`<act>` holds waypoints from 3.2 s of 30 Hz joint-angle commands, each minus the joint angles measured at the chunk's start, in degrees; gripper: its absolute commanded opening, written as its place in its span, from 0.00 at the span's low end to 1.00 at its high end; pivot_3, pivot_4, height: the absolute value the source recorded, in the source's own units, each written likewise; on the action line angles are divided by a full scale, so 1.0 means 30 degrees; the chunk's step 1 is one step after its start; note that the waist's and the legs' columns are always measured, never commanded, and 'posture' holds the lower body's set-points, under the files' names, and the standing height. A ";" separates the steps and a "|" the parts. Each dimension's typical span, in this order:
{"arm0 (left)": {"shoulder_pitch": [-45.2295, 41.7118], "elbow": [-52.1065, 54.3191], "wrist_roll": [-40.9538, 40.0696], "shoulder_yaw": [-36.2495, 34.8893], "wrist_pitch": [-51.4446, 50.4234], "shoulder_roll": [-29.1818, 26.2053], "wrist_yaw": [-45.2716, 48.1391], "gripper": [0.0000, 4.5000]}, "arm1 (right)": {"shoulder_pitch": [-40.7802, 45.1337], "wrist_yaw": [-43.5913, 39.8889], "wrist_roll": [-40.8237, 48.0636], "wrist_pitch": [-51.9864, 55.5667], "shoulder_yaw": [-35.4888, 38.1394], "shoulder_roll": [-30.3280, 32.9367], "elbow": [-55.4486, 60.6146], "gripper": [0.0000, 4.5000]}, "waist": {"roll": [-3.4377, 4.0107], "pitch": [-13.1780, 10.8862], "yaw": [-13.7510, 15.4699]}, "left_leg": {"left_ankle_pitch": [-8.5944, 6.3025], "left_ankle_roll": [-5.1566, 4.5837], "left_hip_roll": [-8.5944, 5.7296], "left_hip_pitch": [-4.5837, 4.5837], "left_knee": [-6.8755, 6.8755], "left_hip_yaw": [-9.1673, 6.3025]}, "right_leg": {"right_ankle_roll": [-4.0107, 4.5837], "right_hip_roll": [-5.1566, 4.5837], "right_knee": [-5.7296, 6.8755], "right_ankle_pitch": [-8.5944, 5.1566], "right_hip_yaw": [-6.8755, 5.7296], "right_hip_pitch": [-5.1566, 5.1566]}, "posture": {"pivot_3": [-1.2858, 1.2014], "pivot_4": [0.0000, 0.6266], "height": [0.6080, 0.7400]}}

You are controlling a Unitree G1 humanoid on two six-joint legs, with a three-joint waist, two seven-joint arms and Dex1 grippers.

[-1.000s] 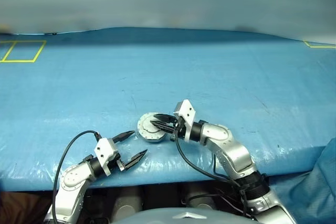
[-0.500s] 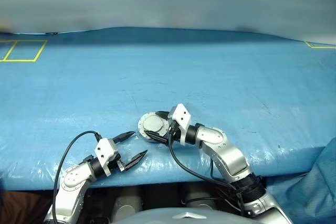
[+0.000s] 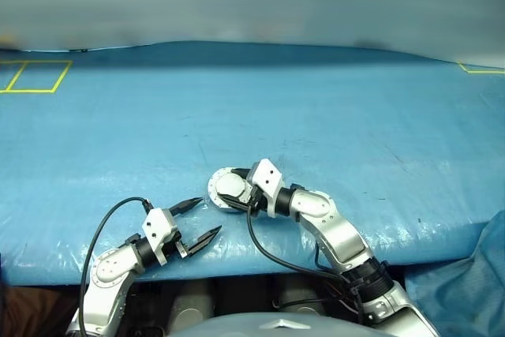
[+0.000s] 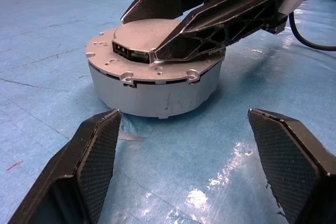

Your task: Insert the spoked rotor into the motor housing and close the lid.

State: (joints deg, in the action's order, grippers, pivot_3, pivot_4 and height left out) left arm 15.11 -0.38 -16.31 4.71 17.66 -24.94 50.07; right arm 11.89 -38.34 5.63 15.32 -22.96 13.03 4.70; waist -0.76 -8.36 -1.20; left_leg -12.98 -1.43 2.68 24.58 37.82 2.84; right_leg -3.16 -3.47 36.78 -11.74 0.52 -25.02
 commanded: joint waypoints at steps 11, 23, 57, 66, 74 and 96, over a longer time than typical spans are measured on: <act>-0.0024 -0.0131 0.0001 -0.0078 0.0367 0.0023 0.0128 0.92 | 0.1232 -0.0566 0.1545 0.2170 0.1030 -0.0146 0.0639 0.67 | 0.0001 -0.0001 0.0000 | 0.0000 0.0000 0.0001 0.0002 0.0002 0.0000 | 0.0047 0.0000 0.0004 0.0029 0.0001 -0.0001 | 0.52 0.24 1.00; -0.0061 -0.0424 0.0030 -0.0007 0.0612 0.0173 0.0135 0.92 | 0.1461 -0.0303 -0.0627 0.1106 -0.0269 0.0592 -0.0847 0.67 | -0.0002 0.0002 0.0004 | 0.0001 -0.0001 -0.0004 -0.0026 0.0004 0.0002 | 0.0037 0.0002 0.0007 0.0024 -0.0004 0.0105 | 0.52 0.24 1.00; -0.0636 0.1361 -0.2351 -0.0640 -0.2470 0.1469 0.0066 0.92 | 0.1431 0.0319 -0.2228 0.1035 -0.1037 0.0930 -0.2750 0.67 | -0.0001 0.0044 -0.0128 | -0.0020 0.0030 0.0130 -0.0257 -0.0059 0.0035 | 0.0005 -0.0014 -0.0010 -0.0013 0.0003 0.0168 | 0.52 0.24 1.00; -0.0559 0.1802 -0.2677 -0.0608 -0.3462 0.1370 0.0393 0.92 | 0.2133 -0.0093 -0.2077 0.0626 -0.0810 0.1370 -0.3531 0.67 | 0.0004 0.0047 -0.0099 | -0.0085 0.0140 0.0132 -0.0266 -0.0057 0.0045 | 0.0006 -0.0045 -0.0012 -0.0012 -0.0001 0.0161 | 0.52 0.24 1.00; -0.0534 0.1893 -0.2551 -0.0680 -0.3639 0.1314 0.0515 0.92 | 0.2729 -0.1077 -0.1761 0.0741 -0.1016 0.1899 -0.3887 0.67 | 0.0012 0.0052 -0.0018 | -0.0085 0.0140 0.0127 -0.0261 -0.0056 0.0052 | 0.0007 -0.0052 -0.0023 -0.0012 -0.0003 0.0158 | 0.52 0.24 1.00; -0.0389 0.2161 -0.2396 -0.0530 -0.3907 0.1118 0.0580 0.92 | 0.3132 -0.1730 -0.2184 0.1360 -0.1453 0.2354 -0.3346 0.67 | 0.0028 0.0072 0.0146 | -0.0070 0.0064 0.0126 -0.0251 -0.0196 0.0064 | 0.0011 -0.0041 -0.0220 -0.0009 -0.0011 0.0163 | 0.52 0.24 1.00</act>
State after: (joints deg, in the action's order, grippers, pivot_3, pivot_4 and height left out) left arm 13.94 3.52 -23.21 2.91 5.88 -21.12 51.36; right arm 22.51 -44.35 2.96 16.40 -26.23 18.04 -1.63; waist -0.68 -8.14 -0.76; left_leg -13.19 -1.24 3.06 23.82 37.23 3.03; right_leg -3.13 -3.59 36.12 -11.77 0.48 -24.53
